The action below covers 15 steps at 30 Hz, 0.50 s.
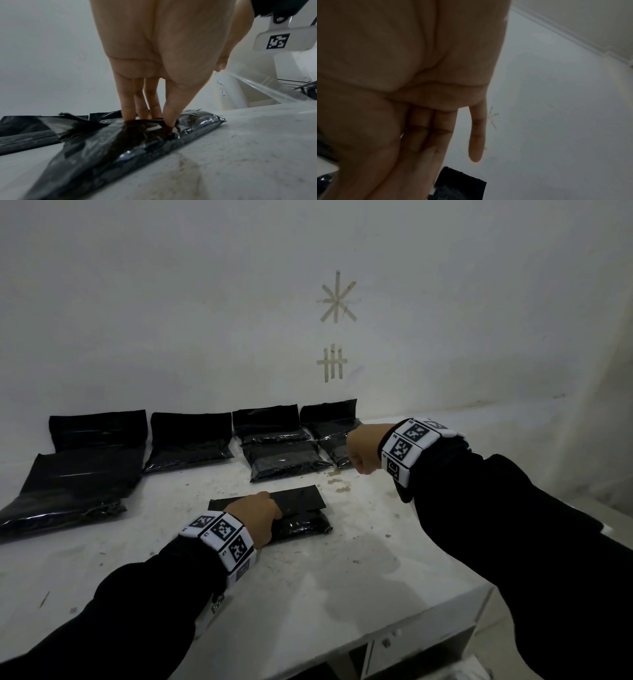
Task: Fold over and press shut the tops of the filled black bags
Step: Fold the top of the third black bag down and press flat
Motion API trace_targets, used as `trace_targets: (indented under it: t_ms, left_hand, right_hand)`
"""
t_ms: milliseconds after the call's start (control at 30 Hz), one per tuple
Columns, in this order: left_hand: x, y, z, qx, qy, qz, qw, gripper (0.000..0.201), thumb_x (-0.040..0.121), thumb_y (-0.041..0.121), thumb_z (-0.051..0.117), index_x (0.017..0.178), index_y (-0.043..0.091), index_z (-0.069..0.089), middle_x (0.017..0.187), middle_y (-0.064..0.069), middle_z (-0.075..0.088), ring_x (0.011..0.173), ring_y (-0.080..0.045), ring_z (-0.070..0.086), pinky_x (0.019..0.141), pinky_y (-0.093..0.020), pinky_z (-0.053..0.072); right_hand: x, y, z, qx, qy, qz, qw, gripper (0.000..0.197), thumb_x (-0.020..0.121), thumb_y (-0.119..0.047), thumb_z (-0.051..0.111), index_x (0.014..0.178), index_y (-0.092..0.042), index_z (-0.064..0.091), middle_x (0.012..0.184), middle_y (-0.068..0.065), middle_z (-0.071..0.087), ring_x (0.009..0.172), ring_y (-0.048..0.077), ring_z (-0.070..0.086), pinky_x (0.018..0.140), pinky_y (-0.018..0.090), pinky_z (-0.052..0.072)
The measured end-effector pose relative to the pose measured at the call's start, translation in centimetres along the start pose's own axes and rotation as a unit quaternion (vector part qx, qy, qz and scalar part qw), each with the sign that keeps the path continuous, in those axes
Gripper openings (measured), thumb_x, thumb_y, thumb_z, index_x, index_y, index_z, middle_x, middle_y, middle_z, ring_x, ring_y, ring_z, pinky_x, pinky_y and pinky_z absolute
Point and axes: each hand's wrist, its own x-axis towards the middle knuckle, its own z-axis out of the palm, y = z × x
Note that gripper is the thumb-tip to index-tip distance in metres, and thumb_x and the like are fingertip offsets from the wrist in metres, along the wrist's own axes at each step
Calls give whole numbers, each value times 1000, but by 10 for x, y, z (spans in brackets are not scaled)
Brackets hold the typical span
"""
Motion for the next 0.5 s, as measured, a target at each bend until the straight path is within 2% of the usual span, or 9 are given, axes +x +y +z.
trace_targets:
  t_ms: [67, 100, 167, 233, 300, 367, 400, 433, 500]
  left_hand:
    - [-2, 1, 0, -11, -7, -4, 1000, 44, 91, 12, 47, 133, 23, 53, 128, -8, 44, 117, -26, 50, 100, -33, 43]
    - [-4, 2, -1, -16, -12, -5, 1000, 43, 92, 13, 45, 133, 22, 53, 126, -8, 43, 116, -26, 50, 100, -33, 42]
    - [-8, 2, -1, -33, -22, -9, 999, 41, 94, 16, 43, 135, 21, 52, 125, -9, 42, 116, -27, 48, 100, -34, 41]
    - [-12, 2, -3, -63, -25, -22, 997, 38, 97, 21, 40, 134, 17, 53, 128, -12, 44, 118, -28, 47, 102, -34, 39]
    - [-14, 2, -4, -136, -9, -49, 989, 38, 99, 25, 37, 127, 9, 57, 129, -15, 52, 119, -29, 49, 101, -33, 40]
    - [-19, 1, -7, -271, -3, -78, 959, 43, 100, 33, 36, 124, 5, 57, 129, -16, 56, 119, -30, 51, 101, -34, 40]
    - [-22, -1, -8, -347, -5, -90, 933, 49, 98, 43, 36, 127, 7, 55, 130, -14, 55, 120, -28, 50, 104, -35, 37]
    - [-25, -3, -9, -413, -10, -104, 905, 62, 94, 57, 34, 130, 11, 53, 131, -12, 55, 122, -26, 49, 108, -36, 33]
    - [-30, -7, -12, -490, -16, -113, 864, 96, 73, 84, 20, 139, 18, 45, 131, -7, 55, 123, -21, 46, 113, -40, 24]
  right_hand:
    - [-4, -2, -13, 33, 56, -20, 998, 15, 89, -12, 54, 84, -3, 65, 92, 12, 63, 90, 27, 62, 80, 34, 53]
    - [-6, -4, -23, 51, 81, -25, 995, 15, 89, -13, 57, 92, -4, 68, 97, 11, 66, 94, 27, 63, 83, 33, 52]
    - [-8, -9, -43, 91, 104, -47, 989, 14, 86, -9, 61, 96, -7, 71, 96, 6, 68, 90, 21, 63, 80, 31, 49]
    - [-7, -12, -59, 131, 103, -71, 983, 13, 84, -4, 62, 89, -10, 73, 86, 2, 67, 82, 16, 62, 75, 28, 49]
    - [-7, -15, -67, 182, 84, -80, 976, 13, 85, -3, 62, 86, -12, 72, 79, -1, 66, 75, 12, 63, 67, 20, 50]
    - [-8, -15, -71, 236, 75, -91, 965, 10, 86, -5, 63, 82, -13, 68, 71, -3, 65, 59, 5, 62, 52, 13, 47]
    - [-10, -15, -73, 262, 76, -99, 957, 11, 86, -7, 64, 78, -14, 67, 69, -3, 64, 54, 3, 60, 50, 15, 47]
    - [-11, -14, -74, 284, 81, -106, 949, 14, 85, -8, 65, 75, -16, 66, 69, -2, 65, 55, 3, 60, 52, 18, 47]
    - [-11, -14, -76, 318, 95, -115, 936, 14, 84, -8, 67, 75, -19, 66, 71, 0, 66, 59, 7, 60, 57, 23, 48]
